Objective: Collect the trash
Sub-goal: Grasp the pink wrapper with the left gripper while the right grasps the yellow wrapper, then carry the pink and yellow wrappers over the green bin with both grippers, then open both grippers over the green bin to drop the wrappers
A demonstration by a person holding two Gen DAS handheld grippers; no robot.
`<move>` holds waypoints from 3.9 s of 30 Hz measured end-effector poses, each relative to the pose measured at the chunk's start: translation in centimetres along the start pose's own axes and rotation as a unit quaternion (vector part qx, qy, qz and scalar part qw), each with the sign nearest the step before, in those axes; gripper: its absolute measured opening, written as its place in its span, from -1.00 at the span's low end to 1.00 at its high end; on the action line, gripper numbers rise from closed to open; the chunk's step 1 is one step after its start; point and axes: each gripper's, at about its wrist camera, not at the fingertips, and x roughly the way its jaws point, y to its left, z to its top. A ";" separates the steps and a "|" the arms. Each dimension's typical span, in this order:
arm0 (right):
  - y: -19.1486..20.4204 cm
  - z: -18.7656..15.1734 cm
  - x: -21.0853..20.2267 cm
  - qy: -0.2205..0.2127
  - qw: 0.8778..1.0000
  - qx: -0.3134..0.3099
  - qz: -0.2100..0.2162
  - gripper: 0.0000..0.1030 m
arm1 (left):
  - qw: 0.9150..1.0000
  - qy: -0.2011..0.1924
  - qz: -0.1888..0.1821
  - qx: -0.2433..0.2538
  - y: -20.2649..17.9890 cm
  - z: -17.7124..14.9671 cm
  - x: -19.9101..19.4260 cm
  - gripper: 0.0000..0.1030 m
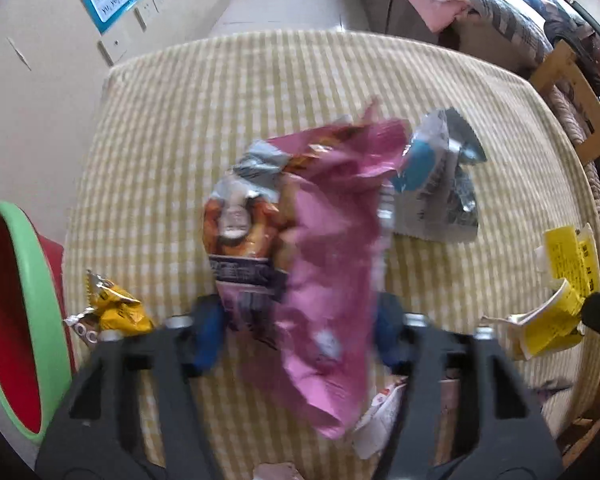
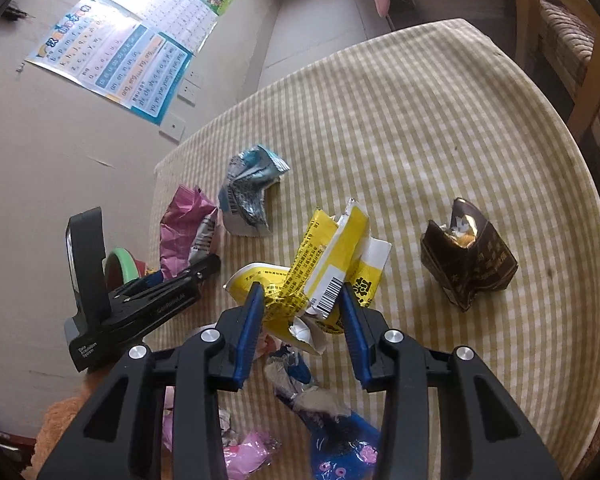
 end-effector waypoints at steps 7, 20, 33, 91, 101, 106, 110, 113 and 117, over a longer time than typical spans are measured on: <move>1.6 0.3 -0.3 -0.014 0.999 -0.028 0.000 -0.27 | 0.998 -0.060 -0.003 -0.005 0.0 -1.6 -4.8 -0.27; 2.9 0.2 -0.7 -0.037 0.997 -0.066 -0.016 -0.27 | 0.987 -0.152 -0.019 -0.045 0.4 -3.9 -12.6 -0.23; 4.6 -0.5 -1.0 -0.064 0.990 -0.116 -0.037 -0.27 | 0.983 -0.152 -0.017 -0.102 4.2 -6.6 -13.8 -0.23; 19.6 -7.1 6.9 0.003 0.948 -0.314 -0.054 -0.73 | 0.949 -0.199 0.040 -0.241 19.1 -15.1 -17.3 -0.21; 27.0 -6.9 7.2 0.007 0.941 -0.335 0.042 -0.73 | 0.942 -0.196 0.050 -0.269 22.1 -16.1 -16.9 -0.21; 30.3 -5.1 8.7 0.051 0.951 -0.276 0.130 -0.73 | 0.939 -0.181 0.057 -0.285 24.8 -16.6 -16.2 -0.21; 32.4 -4.1 9.7 0.053 0.954 -0.256 0.150 -0.73 | 0.940 -0.165 0.069 -0.289 26.1 -16.5 -15.2 -0.21; 33.2 -3.3 10.3 0.049 0.956 -0.238 0.165 -0.67 | 0.940 -0.150 0.063 -0.299 27.0 -16.4 -14.2 -0.15; 33.2 -2.1 10.6 0.049 0.963 -0.188 0.185 -0.16 | 0.939 -0.146 0.065 -0.305 27.1 -16.1 -13.9 0.29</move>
